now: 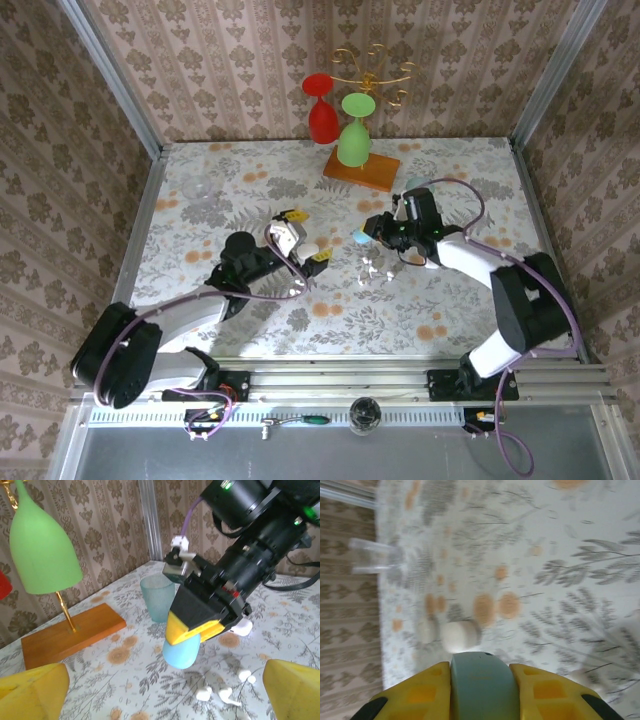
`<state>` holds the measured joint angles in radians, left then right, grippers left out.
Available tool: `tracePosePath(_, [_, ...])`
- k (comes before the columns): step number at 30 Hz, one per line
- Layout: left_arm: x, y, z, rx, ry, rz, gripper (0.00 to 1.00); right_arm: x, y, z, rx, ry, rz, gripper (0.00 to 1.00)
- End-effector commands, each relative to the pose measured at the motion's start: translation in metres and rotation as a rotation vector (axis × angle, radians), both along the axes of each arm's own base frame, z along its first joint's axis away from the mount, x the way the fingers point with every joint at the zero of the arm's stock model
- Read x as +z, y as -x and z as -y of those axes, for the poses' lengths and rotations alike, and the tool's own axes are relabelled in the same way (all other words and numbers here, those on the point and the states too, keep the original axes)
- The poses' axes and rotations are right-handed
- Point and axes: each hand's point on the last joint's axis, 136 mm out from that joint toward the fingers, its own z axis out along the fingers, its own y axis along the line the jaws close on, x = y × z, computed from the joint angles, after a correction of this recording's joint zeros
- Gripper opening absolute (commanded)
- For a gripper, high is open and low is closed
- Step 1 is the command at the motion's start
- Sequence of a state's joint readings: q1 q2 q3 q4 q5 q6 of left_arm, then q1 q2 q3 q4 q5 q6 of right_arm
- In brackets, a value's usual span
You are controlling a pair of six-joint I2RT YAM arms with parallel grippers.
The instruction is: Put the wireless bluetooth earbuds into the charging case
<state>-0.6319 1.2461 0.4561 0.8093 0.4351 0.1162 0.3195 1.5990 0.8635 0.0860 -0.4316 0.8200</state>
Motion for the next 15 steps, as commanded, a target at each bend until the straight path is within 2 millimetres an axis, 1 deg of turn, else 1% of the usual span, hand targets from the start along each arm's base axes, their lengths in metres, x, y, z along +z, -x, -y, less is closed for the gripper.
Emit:
tracePosePath(1, [-0.024, -0.002, -0.013, 0.046, -0.128, -0.034, 1.0, -0.008, -0.024, -0.001, -0.013, 0.061, 0.047, 0.12])
tracePosePath(5, [-0.03, -0.004, -0.02, 0.062, -0.191, -0.032, 1.0, -0.027, -0.04, -0.006, -0.014, 0.088, 0.03, 0.13])
tracePosePath(9, [-0.041, -0.01, -0.023, 0.083, -0.287, -0.073, 1.0, -0.049, -0.054, -0.007, -0.024, 0.124, 0.002, 0.13])
tracePosePath(15, [-0.057, -0.014, -0.027, 0.089, -0.378, -0.054, 1.0, -0.07, -0.078, -0.011, -0.031, 0.153, -0.018, 0.18])
